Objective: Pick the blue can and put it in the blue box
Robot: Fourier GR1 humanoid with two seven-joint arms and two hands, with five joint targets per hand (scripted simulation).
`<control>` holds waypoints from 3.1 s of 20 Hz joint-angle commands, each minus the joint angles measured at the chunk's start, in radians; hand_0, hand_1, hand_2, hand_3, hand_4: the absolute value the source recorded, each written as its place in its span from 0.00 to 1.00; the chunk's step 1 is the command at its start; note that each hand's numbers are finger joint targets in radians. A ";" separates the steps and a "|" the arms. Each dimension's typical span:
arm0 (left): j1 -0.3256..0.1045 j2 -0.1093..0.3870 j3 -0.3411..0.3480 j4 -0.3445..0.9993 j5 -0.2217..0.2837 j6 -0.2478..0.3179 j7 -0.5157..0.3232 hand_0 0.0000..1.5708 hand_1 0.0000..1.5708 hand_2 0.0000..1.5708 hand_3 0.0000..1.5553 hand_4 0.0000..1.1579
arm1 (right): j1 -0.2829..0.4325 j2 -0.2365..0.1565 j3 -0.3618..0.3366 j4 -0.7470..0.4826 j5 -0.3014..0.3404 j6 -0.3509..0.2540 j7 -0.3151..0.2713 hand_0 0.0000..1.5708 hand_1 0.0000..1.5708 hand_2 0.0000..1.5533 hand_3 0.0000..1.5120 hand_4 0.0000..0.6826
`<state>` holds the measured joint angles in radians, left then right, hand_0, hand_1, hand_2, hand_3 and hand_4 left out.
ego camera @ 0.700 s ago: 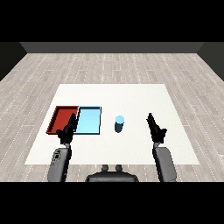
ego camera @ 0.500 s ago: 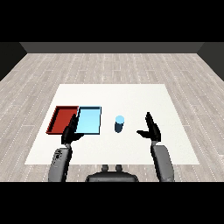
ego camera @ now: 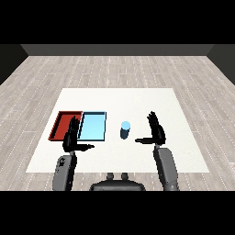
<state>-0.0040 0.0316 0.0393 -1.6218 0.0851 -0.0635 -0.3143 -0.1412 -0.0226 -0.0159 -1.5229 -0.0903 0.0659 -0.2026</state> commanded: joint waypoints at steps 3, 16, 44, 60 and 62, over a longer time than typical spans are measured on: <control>-0.027 -0.001 0.029 0.149 0.019 -0.045 -0.202 0.00 0.00 0.00 0.00 0.00 | -0.026 -0.022 -0.036 0.094 -0.039 0.055 -0.099 0.00 0.00 0.00 0.00 0.00; 0.022 -0.021 -0.014 0.030 0.027 -0.014 -0.112 0.00 0.00 0.00 0.00 0.00 | -0.126 0.003 -0.057 0.229 -0.076 0.032 -0.067 0.00 0.00 0.00 0.00 0.00; 0.000 0.002 0.023 0.081 0.061 -0.030 -0.159 0.00 0.00 0.00 0.00 0.00 | -0.190 0.022 0.096 0.508 -0.191 -0.094 -0.163 0.00 0.00 0.00 0.00 0.00; -0.042 -0.007 0.014 0.018 0.065 0.024 -0.080 0.00 0.00 0.00 0.00 0.00 | -0.313 0.023 0.201 0.725 -0.318 -0.122 -0.275 0.00 0.00 0.00 0.00 0.00; -0.006 -0.002 0.021 0.058 0.057 0.003 -0.145 0.00 0.00 0.00 0.00 0.00 | -0.278 0.023 0.220 0.599 -0.297 -0.178 -0.188 0.00 0.00 0.00 0.00 0.00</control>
<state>-0.0109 0.0302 0.0557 -1.5828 0.1464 -0.0609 -0.4389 -0.4344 -0.0001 0.1907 -0.8475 -0.3976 -0.0831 -0.4529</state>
